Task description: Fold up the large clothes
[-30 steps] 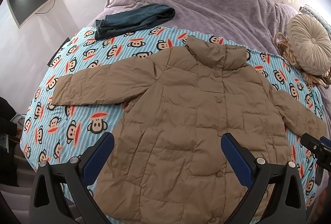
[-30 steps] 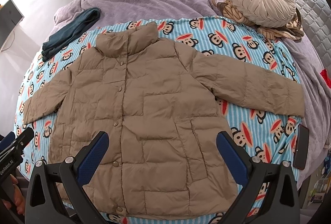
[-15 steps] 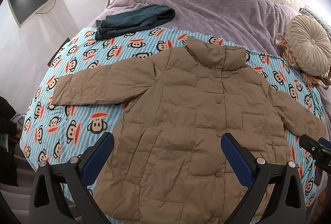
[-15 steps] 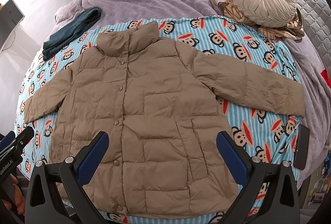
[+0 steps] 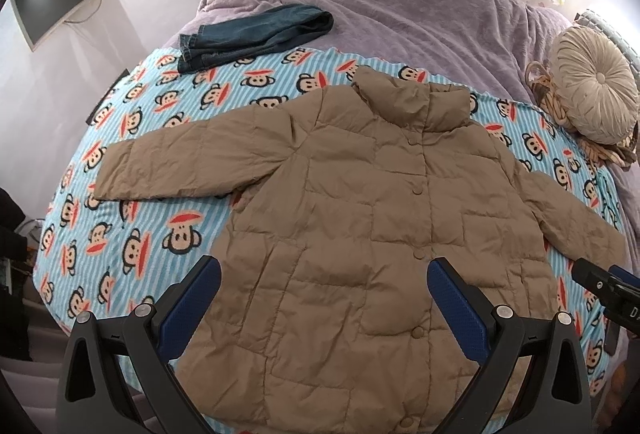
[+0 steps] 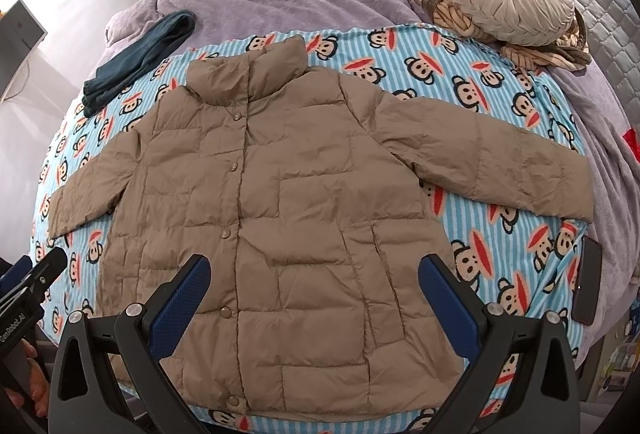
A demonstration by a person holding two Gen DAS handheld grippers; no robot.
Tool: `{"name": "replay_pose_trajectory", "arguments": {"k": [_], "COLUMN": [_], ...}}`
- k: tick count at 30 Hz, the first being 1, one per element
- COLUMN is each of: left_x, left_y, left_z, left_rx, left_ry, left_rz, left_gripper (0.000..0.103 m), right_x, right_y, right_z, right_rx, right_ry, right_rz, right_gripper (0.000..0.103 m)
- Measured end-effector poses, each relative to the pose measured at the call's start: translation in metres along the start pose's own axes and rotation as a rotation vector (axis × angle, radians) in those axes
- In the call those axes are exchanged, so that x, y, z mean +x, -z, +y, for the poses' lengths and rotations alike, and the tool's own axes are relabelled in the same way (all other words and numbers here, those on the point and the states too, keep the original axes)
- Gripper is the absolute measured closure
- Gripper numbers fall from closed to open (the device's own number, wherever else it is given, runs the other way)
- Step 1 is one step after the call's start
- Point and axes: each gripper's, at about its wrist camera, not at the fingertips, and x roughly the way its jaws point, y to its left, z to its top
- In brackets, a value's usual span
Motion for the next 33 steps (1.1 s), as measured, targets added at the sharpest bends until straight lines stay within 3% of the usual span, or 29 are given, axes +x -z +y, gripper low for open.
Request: {"name": "replay_pose_trajectory", "arguments": {"k": [6,15,21,25,30,33], "left_x": [0.014,0.071,0.143,0.200,0.260,0.275], "left_y": [0.004,0.001,-0.010,-0.013,-0.014,-0.025], "left_z": [0.029,0.127,0.227,0.298,0.344,0.356], "left_rx": [-0.068,-0.176,-0.340,-0.535,-0.708,-0.742], "left_ry": [0.051,0.142,0.130,0.211,0.318,0.346], "left_rz": [0.024,0.057,0.082,0.078,0.097,0.049], "left_gripper": [0.000,0.000,0.000,0.000,0.000,0.000], "right_x": [0.012,0.048,0.099,0.128,0.152,0.164], "right_y": [-0.001,-0.001,0.003,0.004,0.004,0.000], "right_z": [0.009,0.067,0.118,0.158,0.192,0.208], "right_rx": [-0.027,-0.001,0.055,-0.006,-0.033,-0.041], "right_ry": [-0.023,-0.064,-0.100,-0.089,-0.119,-0.135], "right_rz": [0.034,0.088,0.187,0.239,0.251,0.252], "right_gripper": [0.000,0.000,0.000,0.000,0.000,0.000]}}
